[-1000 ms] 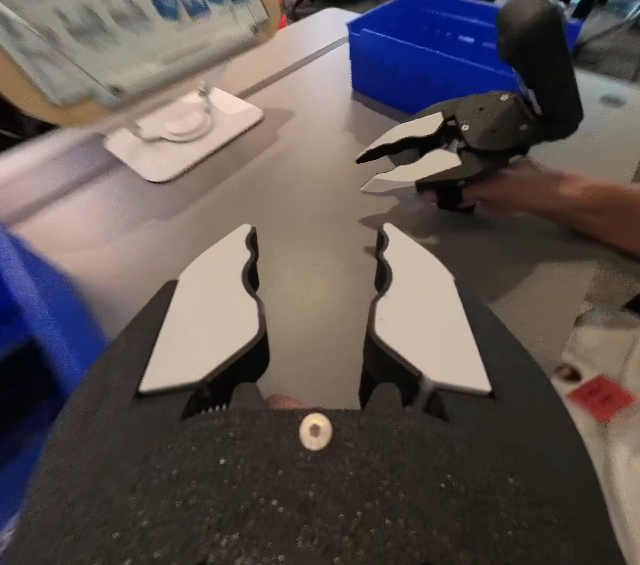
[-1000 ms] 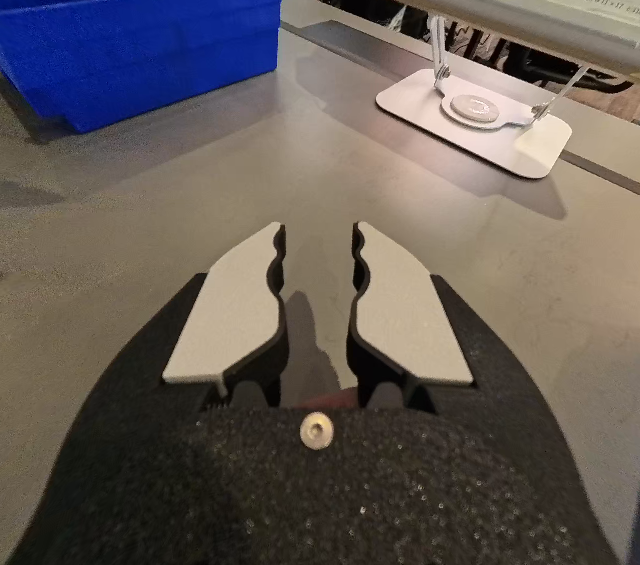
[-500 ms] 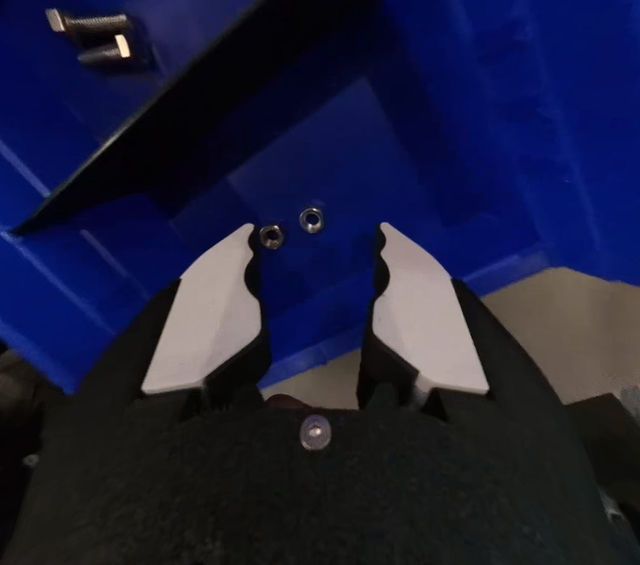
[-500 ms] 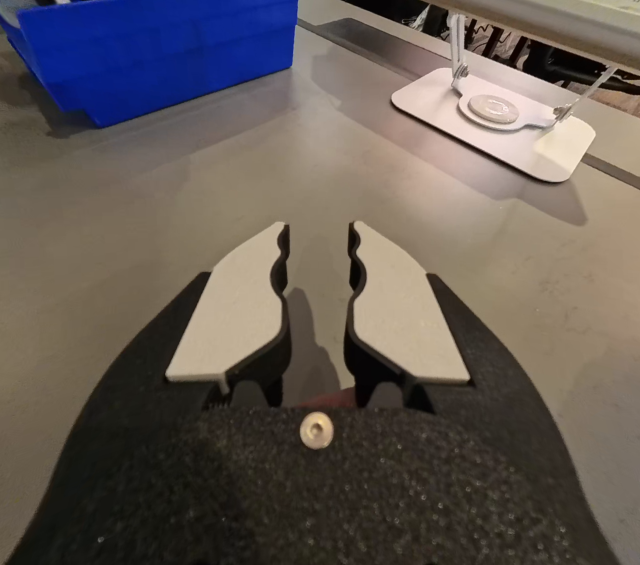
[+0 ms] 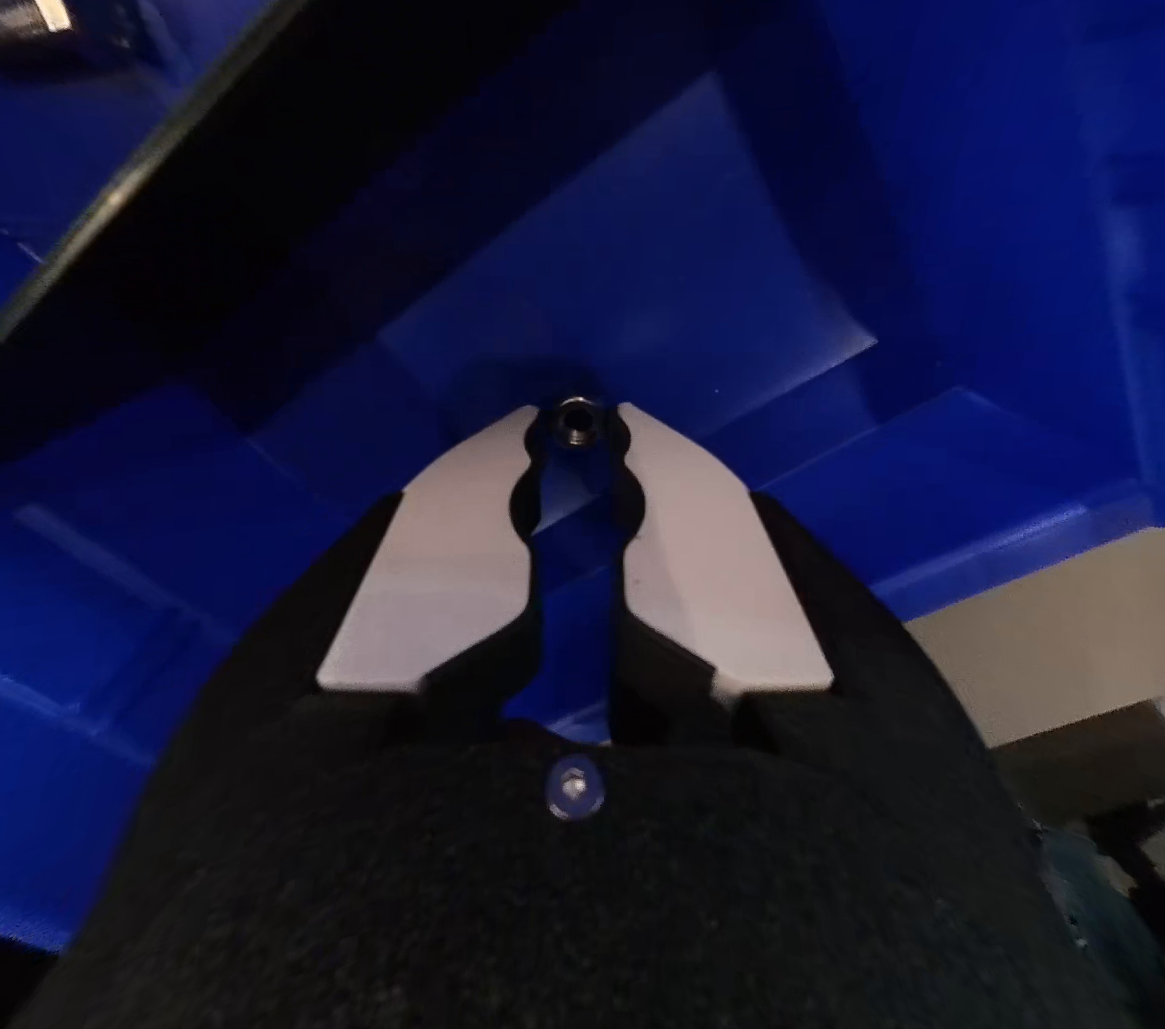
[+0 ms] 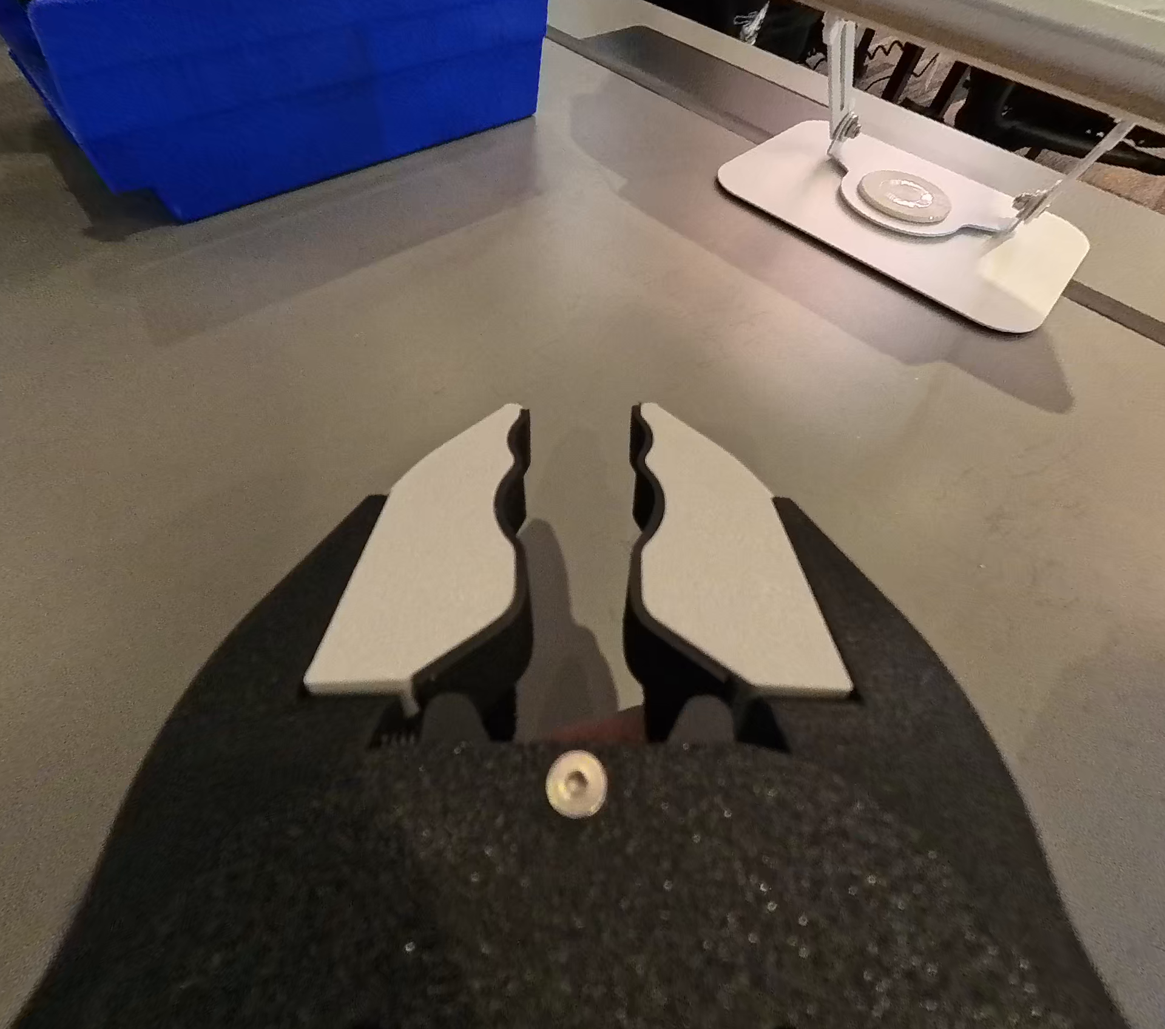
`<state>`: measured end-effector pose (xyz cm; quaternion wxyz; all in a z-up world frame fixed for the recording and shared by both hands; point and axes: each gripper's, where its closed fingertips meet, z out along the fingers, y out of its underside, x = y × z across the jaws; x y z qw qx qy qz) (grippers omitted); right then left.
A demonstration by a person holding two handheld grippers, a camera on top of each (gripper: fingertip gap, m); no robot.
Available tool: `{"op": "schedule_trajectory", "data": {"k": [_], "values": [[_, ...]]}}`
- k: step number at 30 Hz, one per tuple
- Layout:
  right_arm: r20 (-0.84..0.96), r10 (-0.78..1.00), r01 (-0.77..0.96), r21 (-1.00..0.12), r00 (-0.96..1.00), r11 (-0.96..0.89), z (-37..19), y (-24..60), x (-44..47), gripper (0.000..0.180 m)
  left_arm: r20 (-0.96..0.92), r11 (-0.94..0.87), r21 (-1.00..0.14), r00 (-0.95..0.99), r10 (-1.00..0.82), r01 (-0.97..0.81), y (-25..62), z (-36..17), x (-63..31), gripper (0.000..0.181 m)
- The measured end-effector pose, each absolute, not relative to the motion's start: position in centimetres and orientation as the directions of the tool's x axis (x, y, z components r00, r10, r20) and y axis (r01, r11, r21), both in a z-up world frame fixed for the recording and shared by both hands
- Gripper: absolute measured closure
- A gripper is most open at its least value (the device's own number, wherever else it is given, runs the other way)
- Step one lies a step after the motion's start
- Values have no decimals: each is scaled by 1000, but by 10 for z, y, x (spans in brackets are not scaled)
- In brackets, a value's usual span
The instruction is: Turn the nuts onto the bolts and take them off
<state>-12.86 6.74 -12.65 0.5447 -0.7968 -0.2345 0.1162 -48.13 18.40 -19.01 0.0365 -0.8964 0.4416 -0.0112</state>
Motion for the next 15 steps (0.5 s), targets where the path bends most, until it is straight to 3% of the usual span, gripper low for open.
{"op": "schedule_trajectory", "data": {"k": [5,8,12,15], "values": [[68,501,244,-923,863,-296,-126,67,-129,151,-36,-582,-55,584,-811,-811,186,-185,-483,162],[60,502,236,-926,863,-294,-125,68,-129,151,-23,-542,-139,549,-835,-829,188,-143,-465,162],[60,511,222,-939,858,-262,-118,66,-130,153,-70,-303,-303,338,-939,-903,177,-48,-391,163],[65,527,219,-947,848,-236,-113,64,-134,153,-131,-98,-323,147,-980,-941,159,-14,-311,163]]}}
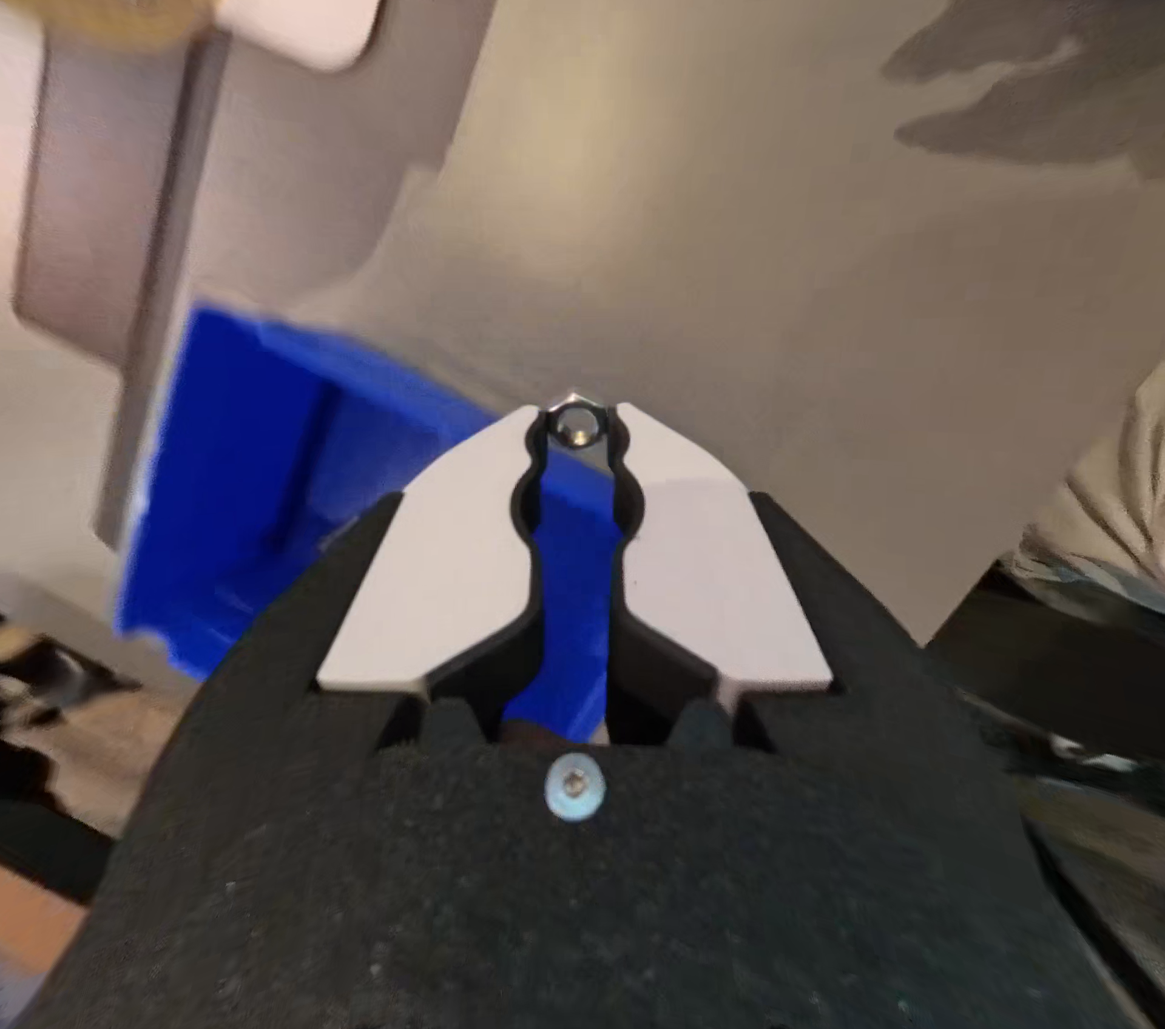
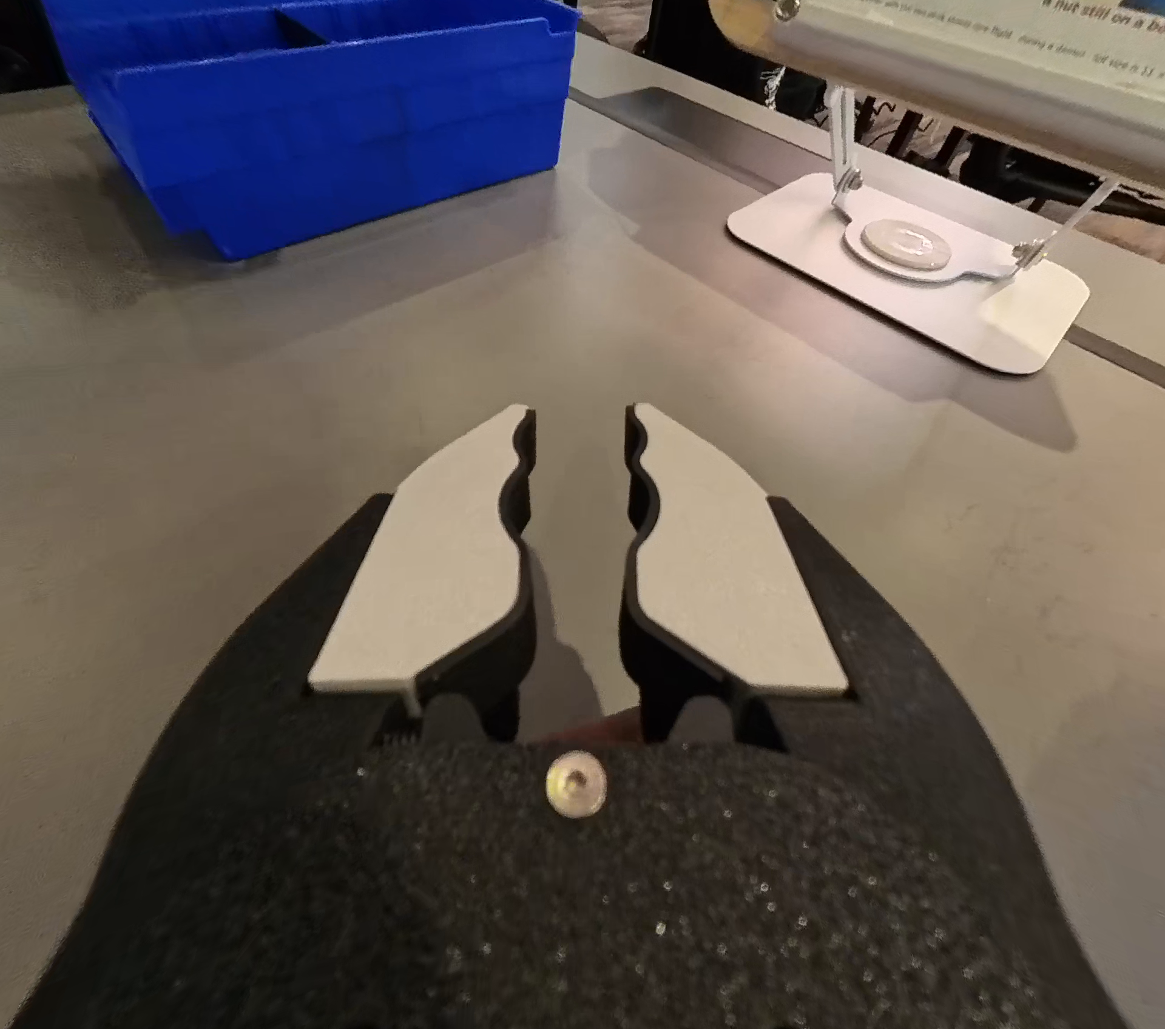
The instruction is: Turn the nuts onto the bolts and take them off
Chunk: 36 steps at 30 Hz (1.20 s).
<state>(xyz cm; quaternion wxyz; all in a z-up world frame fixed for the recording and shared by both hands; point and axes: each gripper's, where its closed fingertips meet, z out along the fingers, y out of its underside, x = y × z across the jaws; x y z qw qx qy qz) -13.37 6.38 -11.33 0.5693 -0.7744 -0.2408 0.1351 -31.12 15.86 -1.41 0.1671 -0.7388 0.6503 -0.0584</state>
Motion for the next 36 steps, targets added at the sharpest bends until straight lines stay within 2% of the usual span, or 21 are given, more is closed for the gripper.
{"op": "schedule_trajectory", "data": {"k": [2,5,11,18,29,34,36], "values": [[69,542,225,-948,838,-227,-113,61,-136,153,-159,1,-266,43,-986,-964,152,-25,-261,163],[85,560,236,-950,824,-203,-110,58,-140,153,-179,71,-149,-44,-983,-986,159,-74,-200,163],[109,581,267,-944,807,-194,-113,53,-146,153,-85,24,-74,-18,-996,-997,188,-157,-135,163],[104,588,273,-940,802,-206,-116,54,-147,153,6,-22,-66,21,-1000,-998,195,-186,-121,163],[107,593,285,-934,798,-215,-119,53,-148,154,48,-39,-117,34,-998,-992,187,-194,-108,162],[108,595,288,-933,797,-217,-120,53,-148,154,70,-54,-139,44,-997,-989,184,-192,-108,150],[105,595,284,-934,797,-215,-119,52,-148,154,42,-67,-202,60,-997,-977,189,-178,-107,149]]}}
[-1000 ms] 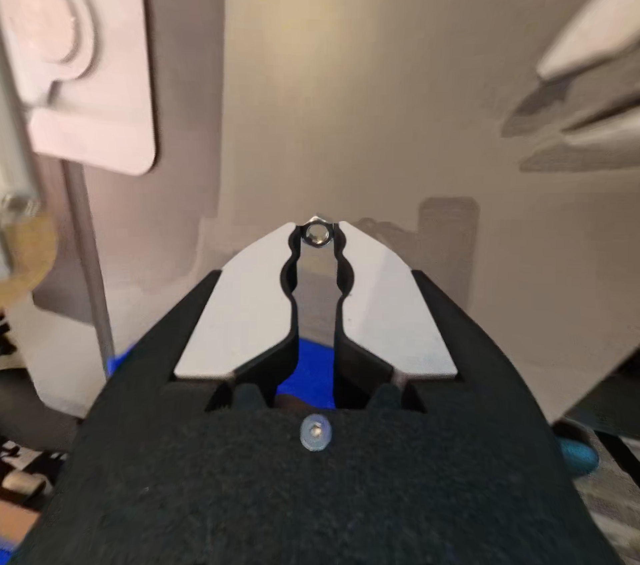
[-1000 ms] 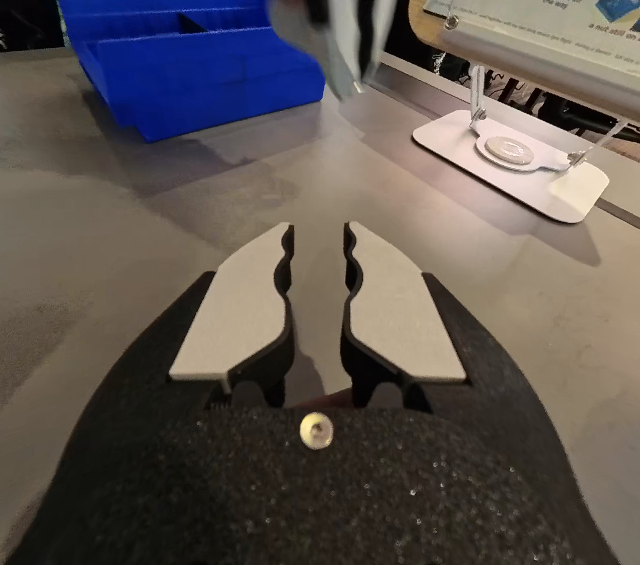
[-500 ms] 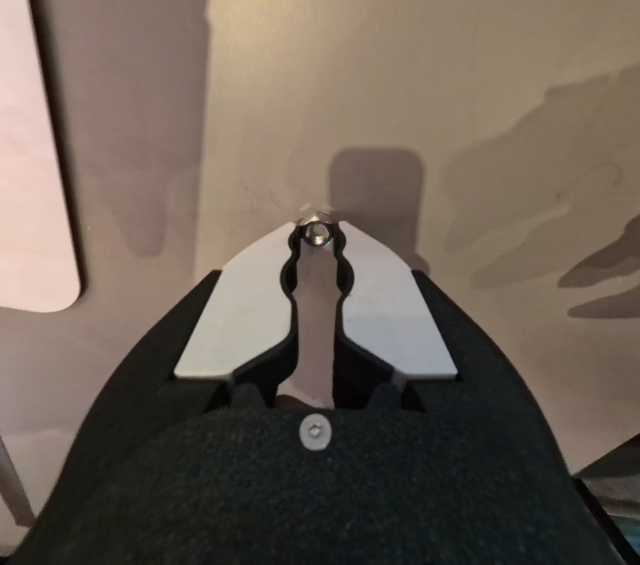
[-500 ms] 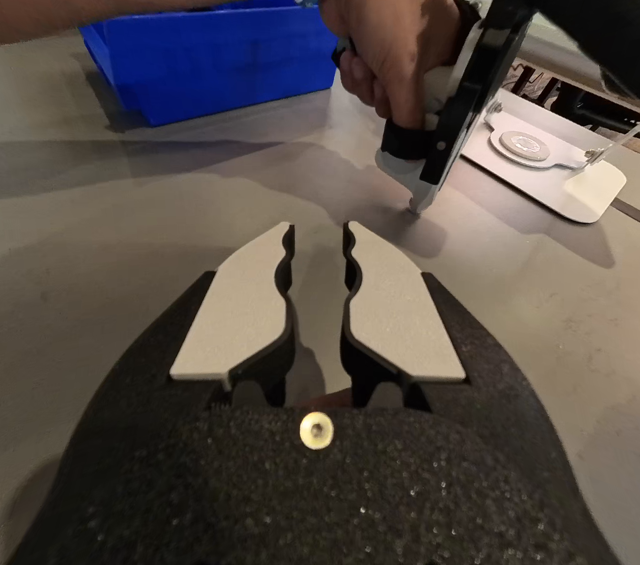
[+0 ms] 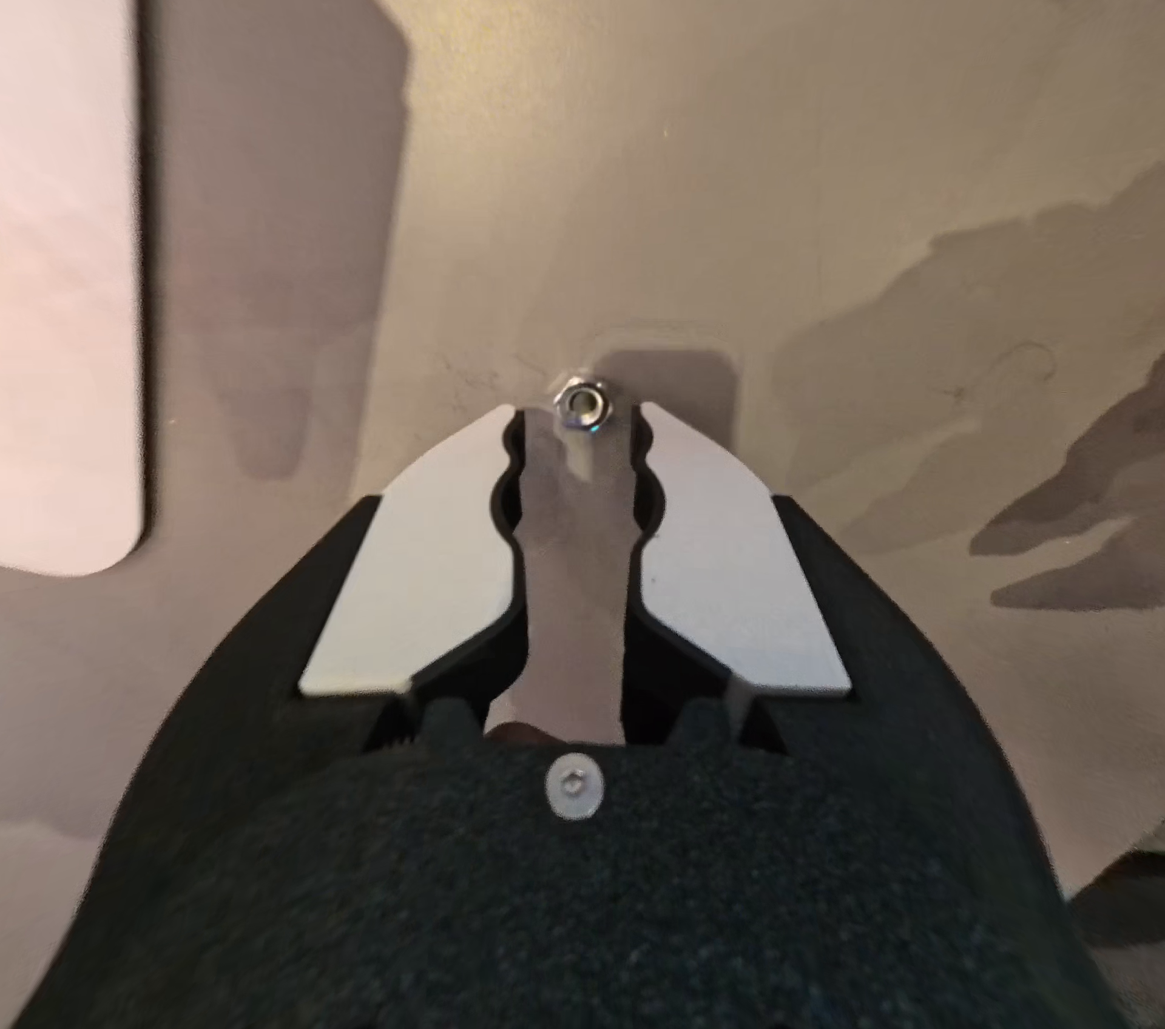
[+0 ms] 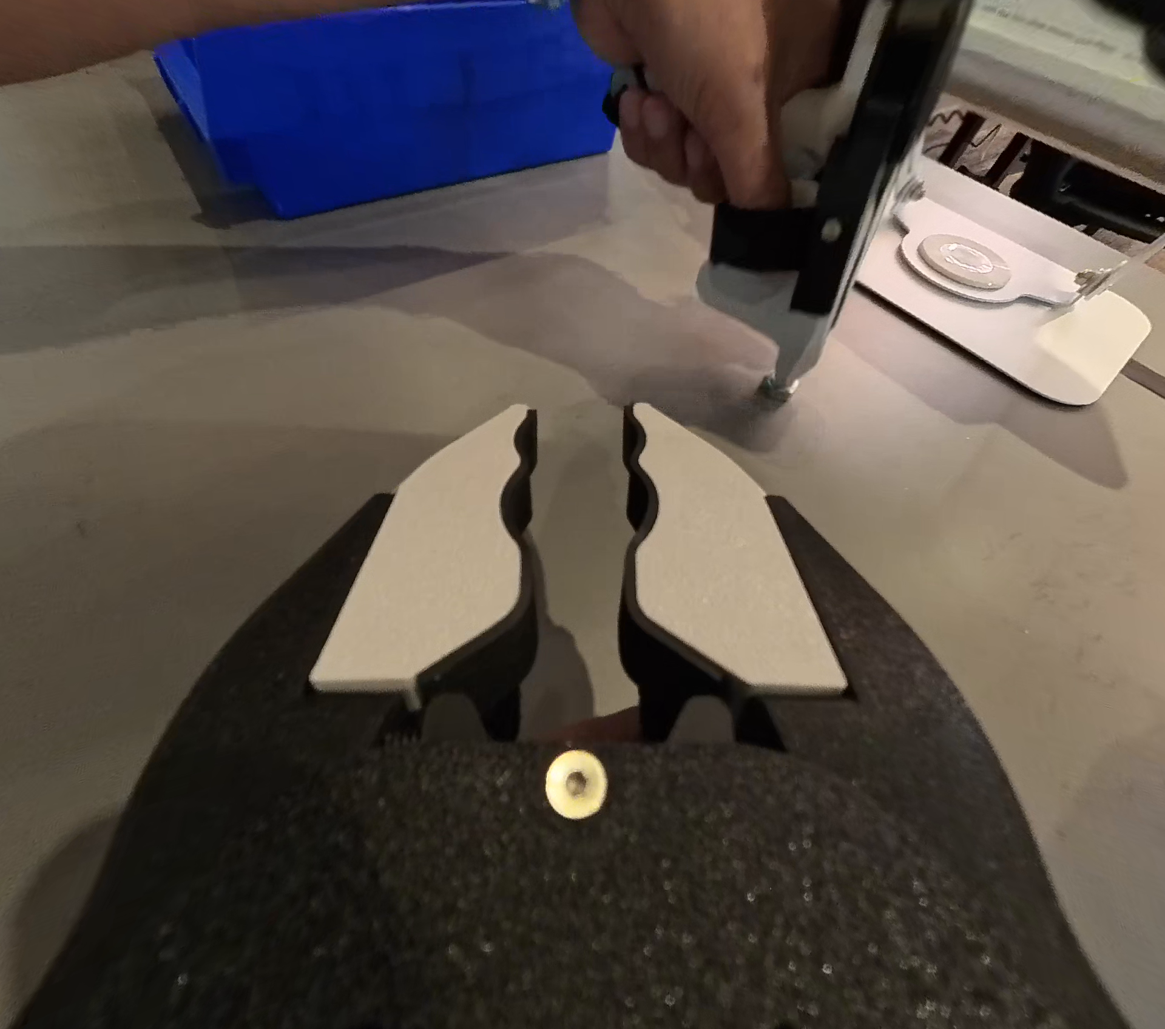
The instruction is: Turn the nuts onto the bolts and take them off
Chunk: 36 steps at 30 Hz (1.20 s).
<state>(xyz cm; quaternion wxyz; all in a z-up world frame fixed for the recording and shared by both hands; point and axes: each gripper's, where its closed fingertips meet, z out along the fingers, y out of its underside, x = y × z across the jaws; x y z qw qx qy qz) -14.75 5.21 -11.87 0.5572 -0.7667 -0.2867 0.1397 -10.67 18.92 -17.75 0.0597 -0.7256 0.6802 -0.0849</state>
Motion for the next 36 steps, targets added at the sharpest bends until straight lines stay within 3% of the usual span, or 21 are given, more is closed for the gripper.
{"op": "schedule_trajectory", "data": {"k": [5,8,13,20,30,33,36], "values": [[83,595,257,-942,799,-214,-115,52,-145,154,-32,-167,-524,215,-976,-835,195,-75,-149,146],[67,597,242,-945,799,-219,-113,53,-145,154,-202,-276,-658,517,-832,-701,209,-23,-244,146],[33,609,220,-947,793,-234,-113,52,-145,153,-127,-438,-745,752,-647,-503,170,-34,-388,141],[47,618,235,-945,785,-227,-112,53,-145,152,-33,-573,-724,848,-529,-385,125,-101,-458,138],[60,669,284,-931,741,-231,-118,50,-159,149,-194,-471,-588,679,-708,-658,176,-92,-465,133],[44,673,265,-937,738,-229,-114,49,-159,149,-207,-481,-471,623,-755,-739,229,-86,-469,133],[48,668,266,-936,743,-228,-114,50,-155,150,-351,-282,-231,351,-868,-931,280,-95,-479,136]]}}
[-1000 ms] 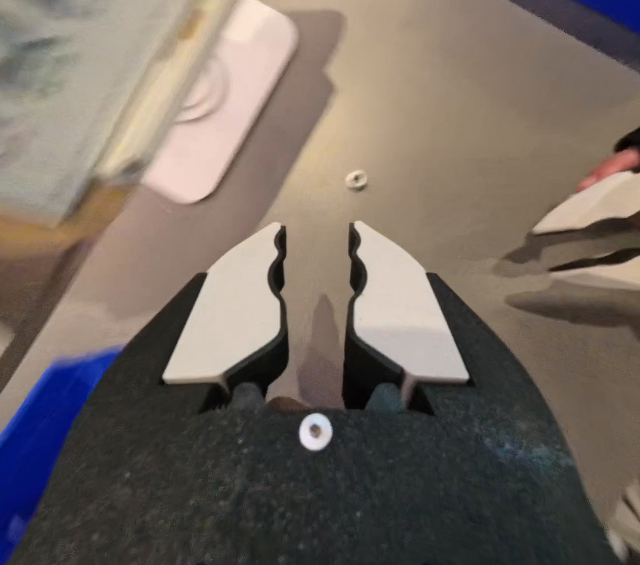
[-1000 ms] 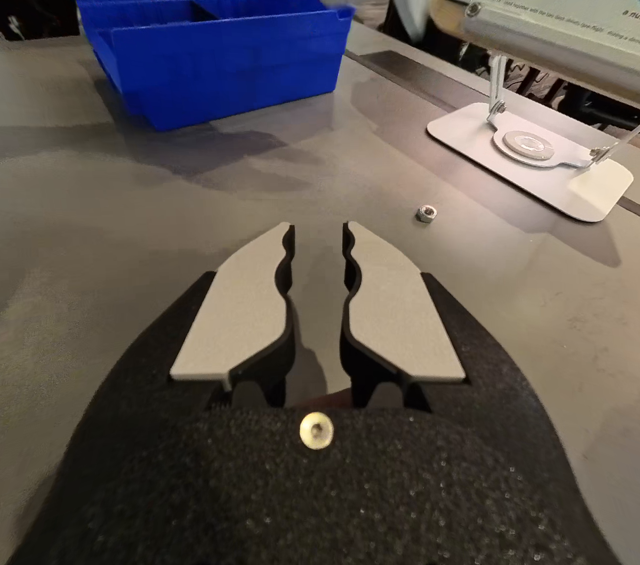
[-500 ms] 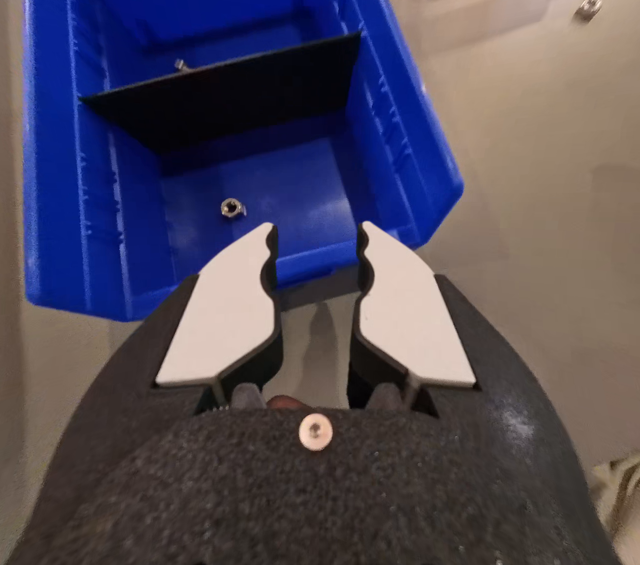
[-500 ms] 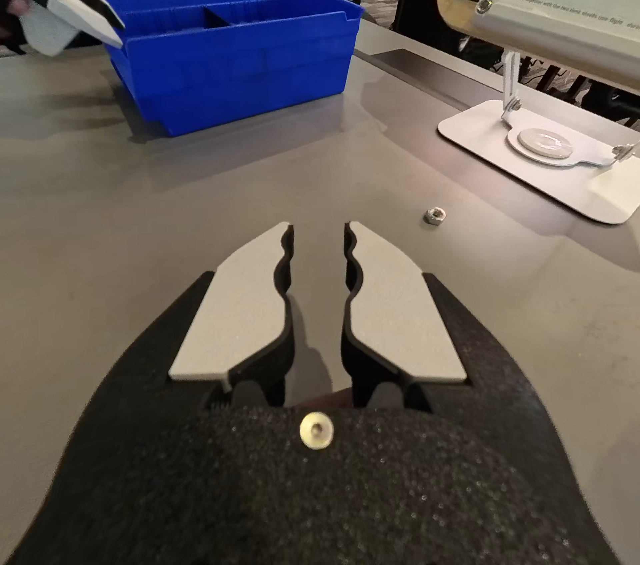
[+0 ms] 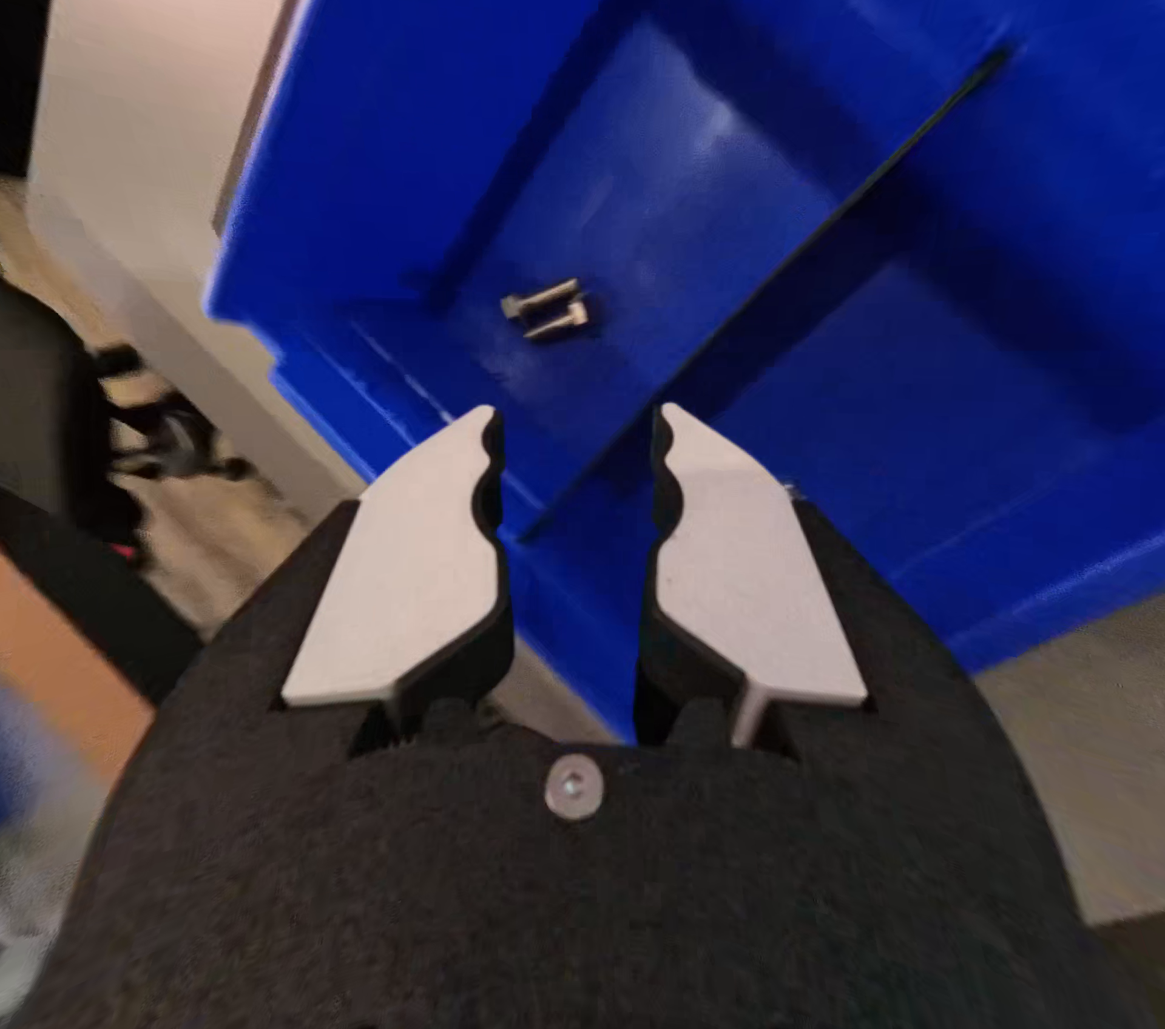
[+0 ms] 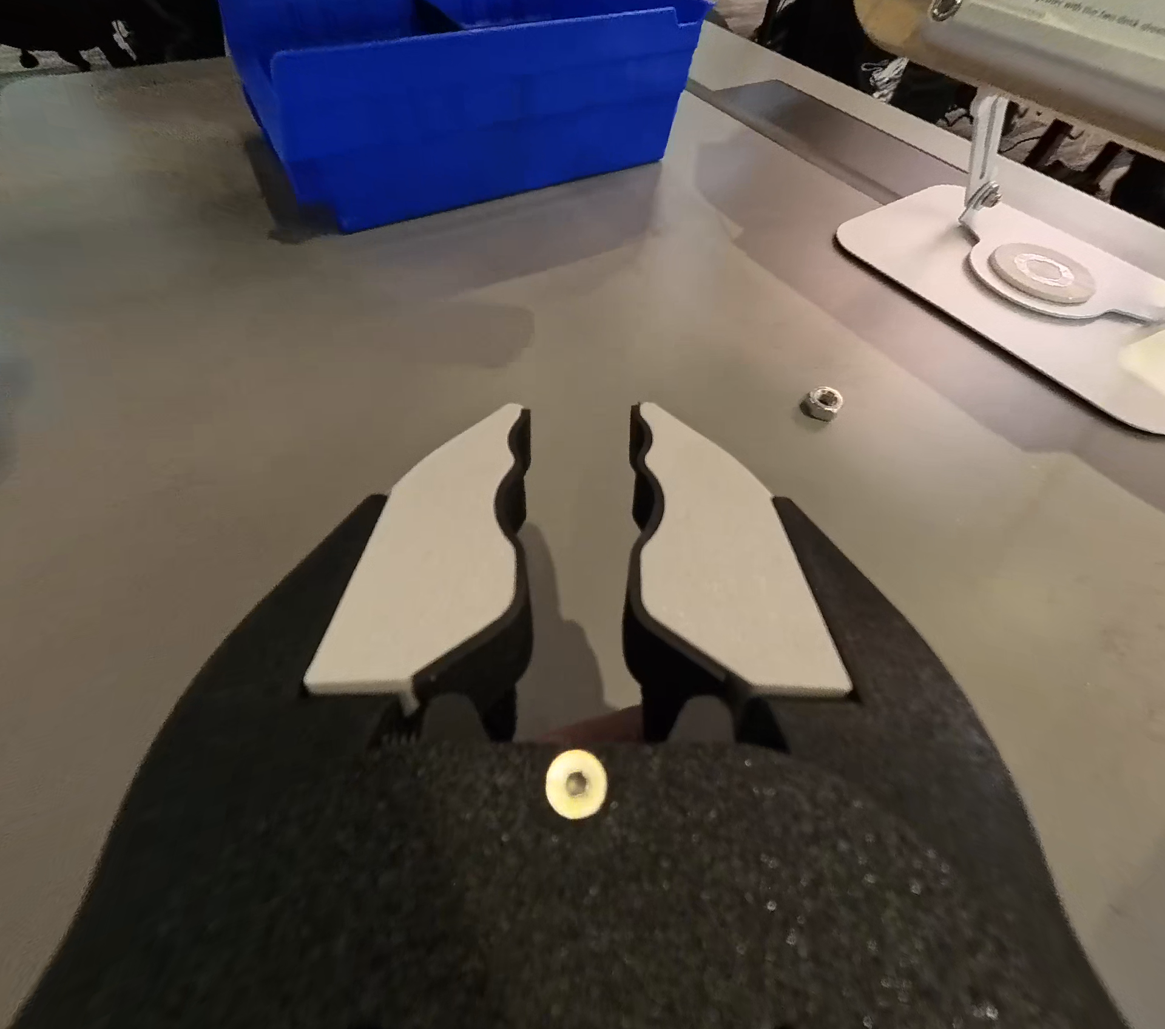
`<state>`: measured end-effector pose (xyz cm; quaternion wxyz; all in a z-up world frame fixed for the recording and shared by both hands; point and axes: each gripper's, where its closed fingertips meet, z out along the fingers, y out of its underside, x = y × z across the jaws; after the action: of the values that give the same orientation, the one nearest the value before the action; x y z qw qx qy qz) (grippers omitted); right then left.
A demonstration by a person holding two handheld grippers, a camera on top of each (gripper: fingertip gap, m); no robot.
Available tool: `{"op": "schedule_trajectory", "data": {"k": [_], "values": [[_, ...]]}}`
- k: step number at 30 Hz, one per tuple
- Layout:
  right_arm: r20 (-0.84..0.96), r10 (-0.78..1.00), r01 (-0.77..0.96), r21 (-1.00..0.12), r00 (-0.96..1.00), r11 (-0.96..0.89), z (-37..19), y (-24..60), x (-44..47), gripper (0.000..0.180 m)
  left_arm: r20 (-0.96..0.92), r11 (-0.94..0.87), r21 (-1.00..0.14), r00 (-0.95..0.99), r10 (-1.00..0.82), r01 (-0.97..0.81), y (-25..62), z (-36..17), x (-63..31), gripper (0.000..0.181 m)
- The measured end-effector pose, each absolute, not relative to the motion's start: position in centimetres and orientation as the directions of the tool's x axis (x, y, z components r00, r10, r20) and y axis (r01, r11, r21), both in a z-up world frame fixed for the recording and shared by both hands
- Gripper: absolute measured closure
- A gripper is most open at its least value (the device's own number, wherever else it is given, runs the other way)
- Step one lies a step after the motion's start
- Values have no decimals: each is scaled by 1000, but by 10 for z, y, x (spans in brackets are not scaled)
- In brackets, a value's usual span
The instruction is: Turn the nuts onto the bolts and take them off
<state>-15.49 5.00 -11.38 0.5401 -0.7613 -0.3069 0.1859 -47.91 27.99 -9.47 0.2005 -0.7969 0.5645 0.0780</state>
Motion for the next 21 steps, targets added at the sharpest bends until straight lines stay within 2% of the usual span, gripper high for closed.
{"op": "schedule_trajectory", "data": {"k": [3,6,10,12,21], "values": [[41,661,260,-936,749,-237,-114,52,-151,150,-371,-75,3,68,-926,-997,315,-109,-485,136],[23,661,246,-938,750,-246,-114,52,-150,150,-348,164,134,-201,-916,-977,335,-122,-478,147],[-5,659,230,-935,752,-270,-117,52,-148,150,-241,273,172,-309,-920,-947,341,-146,-470,142],[-13,653,222,-935,757,-276,-118,53,-145,150,-224,313,224,-362,-905,-923,348,-153,-475,140],[-56,650,193,-932,758,-306,-120,56,-144,150,-119,386,290,-433,-893,-876,352,-176,-482,145]]}}
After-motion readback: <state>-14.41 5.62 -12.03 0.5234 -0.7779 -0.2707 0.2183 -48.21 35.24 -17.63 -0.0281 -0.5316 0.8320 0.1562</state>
